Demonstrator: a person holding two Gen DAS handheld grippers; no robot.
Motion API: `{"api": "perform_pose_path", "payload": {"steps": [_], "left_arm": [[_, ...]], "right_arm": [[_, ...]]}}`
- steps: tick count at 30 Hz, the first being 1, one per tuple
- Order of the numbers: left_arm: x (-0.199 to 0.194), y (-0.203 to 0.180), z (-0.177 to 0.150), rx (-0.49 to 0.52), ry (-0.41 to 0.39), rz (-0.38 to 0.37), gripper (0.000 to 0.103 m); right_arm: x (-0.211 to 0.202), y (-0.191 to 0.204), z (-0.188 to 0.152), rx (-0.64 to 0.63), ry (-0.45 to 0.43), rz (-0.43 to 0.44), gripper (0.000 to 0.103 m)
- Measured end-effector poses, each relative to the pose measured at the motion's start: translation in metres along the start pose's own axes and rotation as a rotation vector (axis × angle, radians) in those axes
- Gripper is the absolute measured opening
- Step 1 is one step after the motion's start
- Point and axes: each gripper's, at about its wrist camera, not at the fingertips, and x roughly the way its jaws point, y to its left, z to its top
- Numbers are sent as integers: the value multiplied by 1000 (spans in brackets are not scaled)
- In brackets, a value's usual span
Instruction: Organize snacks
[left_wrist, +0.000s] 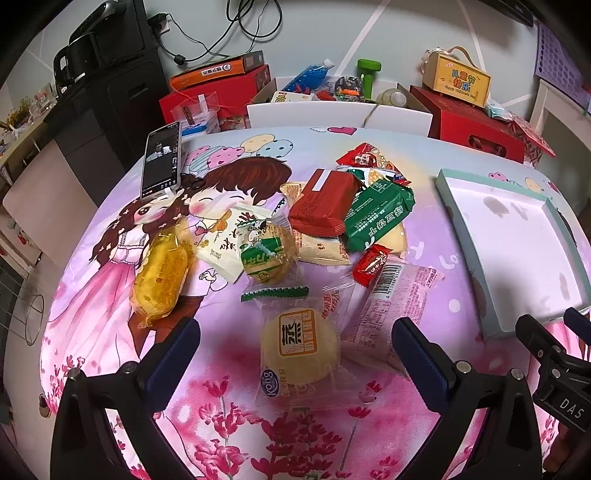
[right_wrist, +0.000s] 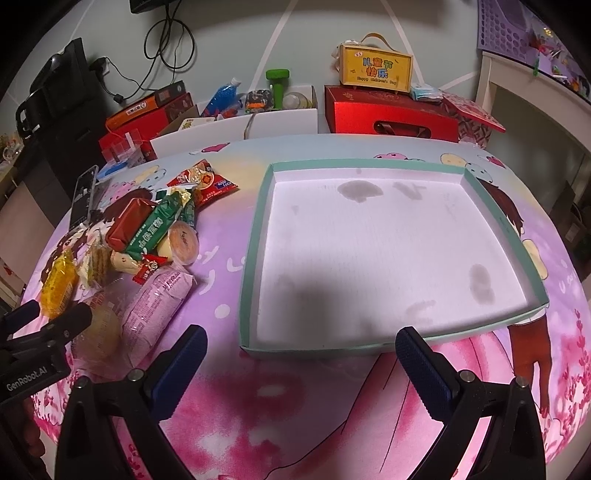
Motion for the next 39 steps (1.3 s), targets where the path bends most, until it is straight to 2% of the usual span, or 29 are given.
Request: {"api": "perform_pose_path", "payload": {"steps": [39], "left_arm": [[4, 6, 0, -22, 19, 12, 103]], "right_arm": [[1, 1, -1, -3, 12, -7, 103]]}}
